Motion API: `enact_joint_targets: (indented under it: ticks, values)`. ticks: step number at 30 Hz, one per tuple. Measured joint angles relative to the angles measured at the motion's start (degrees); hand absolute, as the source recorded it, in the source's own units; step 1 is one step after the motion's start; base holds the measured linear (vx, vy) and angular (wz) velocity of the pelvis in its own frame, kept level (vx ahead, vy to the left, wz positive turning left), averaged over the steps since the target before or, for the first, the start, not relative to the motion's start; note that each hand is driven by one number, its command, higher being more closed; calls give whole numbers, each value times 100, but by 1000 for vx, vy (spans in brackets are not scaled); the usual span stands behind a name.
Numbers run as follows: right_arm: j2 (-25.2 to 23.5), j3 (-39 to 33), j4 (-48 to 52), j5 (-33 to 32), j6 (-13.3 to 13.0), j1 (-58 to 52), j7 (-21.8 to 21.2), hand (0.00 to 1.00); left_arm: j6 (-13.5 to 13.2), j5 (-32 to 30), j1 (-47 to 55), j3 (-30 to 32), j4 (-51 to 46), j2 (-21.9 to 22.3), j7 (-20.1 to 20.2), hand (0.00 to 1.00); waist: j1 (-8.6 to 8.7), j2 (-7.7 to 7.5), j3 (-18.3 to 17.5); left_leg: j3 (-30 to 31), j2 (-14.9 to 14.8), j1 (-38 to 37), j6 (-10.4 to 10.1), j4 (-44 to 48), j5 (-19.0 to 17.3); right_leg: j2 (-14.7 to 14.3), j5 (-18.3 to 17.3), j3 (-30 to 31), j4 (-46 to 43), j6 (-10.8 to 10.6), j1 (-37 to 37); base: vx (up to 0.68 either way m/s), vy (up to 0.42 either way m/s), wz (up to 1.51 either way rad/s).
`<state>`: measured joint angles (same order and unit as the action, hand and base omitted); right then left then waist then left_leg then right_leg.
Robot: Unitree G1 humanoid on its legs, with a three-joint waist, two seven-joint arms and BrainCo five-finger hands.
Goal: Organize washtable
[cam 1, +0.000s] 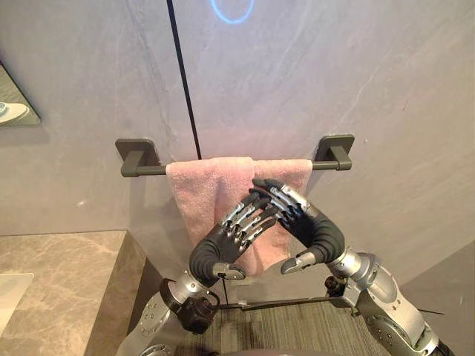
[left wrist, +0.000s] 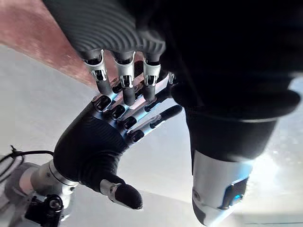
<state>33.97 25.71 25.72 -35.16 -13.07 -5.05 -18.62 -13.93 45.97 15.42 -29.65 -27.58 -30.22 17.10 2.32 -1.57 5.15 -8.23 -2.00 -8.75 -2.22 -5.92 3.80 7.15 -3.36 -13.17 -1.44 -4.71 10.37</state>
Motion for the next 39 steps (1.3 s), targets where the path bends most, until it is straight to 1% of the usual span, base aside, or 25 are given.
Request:
enact_joint_targets:
  ticks: [3, 4, 5, 6, 8, 12, 16, 25, 32, 35, 39]
  values:
    - [0, 63, -300, 179, 29, -16, -30, 0, 23, -232, 36, 33, 305, 84, -2, 0, -4, 3, 7, -6, -1, 27, 0, 0, 0, 0, -1, -4, 2, 0, -34, 0, 0, 0]
    - [-13, 106, -410, 227, 39, -17, -30, 0, 35, -322, 50, 91, 440, 167, -4, 0, -4, 3, 6, -7, -1, 49, 0, 0, 0, 0, -1, -7, 2, 0, -59, 0, 0, 0]
    - [-106, 133, -573, 399, 87, -37, -30, 0, 55, -460, 51, 207, 721, 347, -35, 0, -6, 4, 12, 4, -1, 82, 0, 0, 1, -1, 0, -12, 4, 0, -79, 0, 0, 0]
    - [-158, 143, -643, 452, 101, -44, -33, 0, 82, -515, 52, 263, 814, 436, -75, 0, -7, 4, 13, 7, -1, 91, 0, 0, 1, -1, 0, -13, 4, 0, -86, 7, -3, 3]
    - [-377, 152, -912, 680, 130, -48, -26, 0, 118, -664, 47, 523, 1101, 801, -182, 0, -14, 0, 13, 12, 0, 140, 0, 0, 1, -2, 0, -27, 8, 1, -130, 0, 0, 0]
    - [-561, 141, -1192, 1006, 230, -44, 15, 0, 119, -893, -94, 718, 1305, 1058, -418, 0, -15, 3, 13, 33, 3, 212, 7, 0, 11, -2, 0, -58, 8, 2, -189, 11, -4, 3]
    - [-716, 89, -1441, 1317, 243, -5, 141, 0, 117, -1079, -212, 979, 1486, 1289, -600, 0, -12, 7, 12, 46, 4, 280, 7, 0, 11, -5, 0, -63, 22, 3, -236, 0, 0, 0]
    - [-1044, -527, -1582, 1679, 272, 23, 367, 0, 110, -1385, -334, 1386, 1886, 1609, -739, 0, -4, 13, 1, 90, 6, 419, 2, -1, 29, -7, -2, -90, 29, 6, -354, -2, -1, 1]
    - [-1255, -902, -1795, 2011, 271, 125, 399, 0, 110, -1517, -335, 1639, 1948, 1664, -756, 0, -3, 12, -2, 100, 5, 531, 1, 0, 47, -9, 0, -97, 28, 8, -460, 0, 0, 0]
    - [-1319, -1096, -1834, 2144, 271, 125, 524, 0, 103, -1519, -341, 1723, 2079, 1666, -788, 0, -3, 19, -7, 108, 5, 548, 0, -1, 48, -11, 1, -107, 44, 9, -465, 0, 0, 0]
    - [-1510, -1439, -1967, 2426, 260, 125, 646, 0, 103, -1520, -332, 1996, 2165, 1823, -859, 0, 3, 12, -89, 113, 0, 650, -6, -1, 65, -18, 10, -111, 51, 17, -559, 0, 0, 0]
